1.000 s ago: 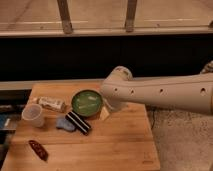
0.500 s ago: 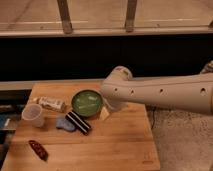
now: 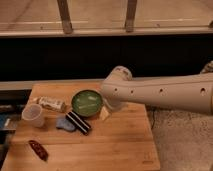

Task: Place the ceramic cup in the ceramic bowl

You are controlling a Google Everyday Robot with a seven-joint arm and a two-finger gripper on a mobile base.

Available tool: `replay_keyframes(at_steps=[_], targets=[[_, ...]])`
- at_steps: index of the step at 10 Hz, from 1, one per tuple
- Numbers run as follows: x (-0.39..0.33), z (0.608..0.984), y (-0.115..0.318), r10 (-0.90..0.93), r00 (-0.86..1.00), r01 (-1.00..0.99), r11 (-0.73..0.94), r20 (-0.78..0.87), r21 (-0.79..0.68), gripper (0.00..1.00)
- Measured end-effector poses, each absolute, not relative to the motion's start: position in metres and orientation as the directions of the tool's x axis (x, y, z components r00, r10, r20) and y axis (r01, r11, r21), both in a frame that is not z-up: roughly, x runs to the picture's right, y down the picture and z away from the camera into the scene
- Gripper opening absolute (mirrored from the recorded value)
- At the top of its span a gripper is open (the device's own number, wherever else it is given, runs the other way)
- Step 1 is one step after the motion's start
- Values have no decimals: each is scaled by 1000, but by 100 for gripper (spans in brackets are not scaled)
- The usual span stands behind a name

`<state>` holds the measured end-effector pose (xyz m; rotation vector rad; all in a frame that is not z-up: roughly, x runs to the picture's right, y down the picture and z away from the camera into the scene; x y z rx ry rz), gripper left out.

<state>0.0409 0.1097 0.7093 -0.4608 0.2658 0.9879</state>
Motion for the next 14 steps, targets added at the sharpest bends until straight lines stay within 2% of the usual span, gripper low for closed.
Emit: replay_keyframes(at_steps=[4,8,14], targets=[[-15,724,85,736,590,-804,499,-332,-324,80],[-111,727,57,695,694,-699,584,-190,-413,80],[-112,727,56,695,695,-697,585,-187,-415,80]])
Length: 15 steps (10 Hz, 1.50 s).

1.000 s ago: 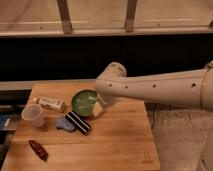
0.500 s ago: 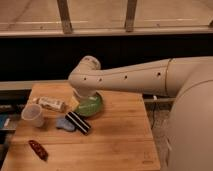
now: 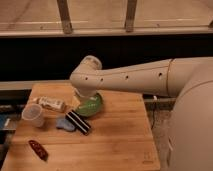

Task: Place the ceramic cup in the ceramic bowl

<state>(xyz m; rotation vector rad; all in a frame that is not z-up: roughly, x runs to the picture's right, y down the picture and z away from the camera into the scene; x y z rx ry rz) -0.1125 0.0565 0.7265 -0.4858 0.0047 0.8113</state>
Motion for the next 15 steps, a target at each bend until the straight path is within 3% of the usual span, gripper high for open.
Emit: replay_keyframes(at_steps=[4,15], targets=[[-128,738,64,693,696,-690,575,-187,-438,80],[-292,742,33,523,850,-401,717,60,-571,80]])
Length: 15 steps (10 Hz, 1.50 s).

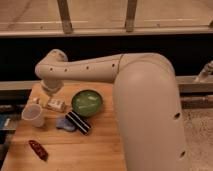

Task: Place the ceramic cup in the ceramic bowl

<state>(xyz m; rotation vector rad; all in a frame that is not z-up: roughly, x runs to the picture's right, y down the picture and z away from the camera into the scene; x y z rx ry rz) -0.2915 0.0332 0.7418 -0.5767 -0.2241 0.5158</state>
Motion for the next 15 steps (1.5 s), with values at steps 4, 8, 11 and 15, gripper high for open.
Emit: replay_keyframes(at_steps=[4,8,11,15], targets=[[-316,742,37,484,869,-338,731,102,-593,80],[-319,743,39,481,871,-333,729,102,-598,80],[-341,757,46,463,880,-304,724,110,-619,80],[-350,772,50,488,861,-288,700,144,-654,80]])
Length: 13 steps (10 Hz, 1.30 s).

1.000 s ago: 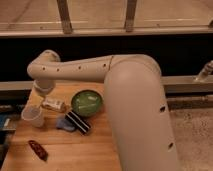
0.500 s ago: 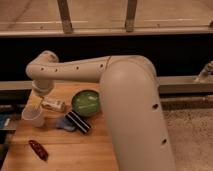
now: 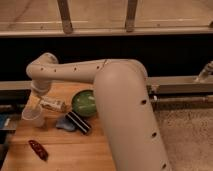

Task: Place the ceramic cup in the ceramic bowl

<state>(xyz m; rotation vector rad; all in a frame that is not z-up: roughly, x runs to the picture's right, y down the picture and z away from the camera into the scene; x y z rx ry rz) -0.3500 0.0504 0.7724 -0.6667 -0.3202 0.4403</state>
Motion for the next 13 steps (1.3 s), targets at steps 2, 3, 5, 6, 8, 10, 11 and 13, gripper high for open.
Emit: replay_keyframes(at_steps=[2,3,5,6,8,10,11,13], targets=[[-357,784,61,506,848,-277,680,160,-679,80],[-361,789,65,510,844,-270,671,166,-691,80],[-373,800,73,511,842,-249,653,173,-715,80],[-381,802,76,502,847,-236,651,176,-722,80],[-395,804,82,464,870,-211,658,168,-723,80],[-401,805,85,425,893,-199,670,149,-715,80],[-401,807,87,409,903,-199,674,135,-712,80],[-403,809,92,371,922,-190,681,110,-708,73]])
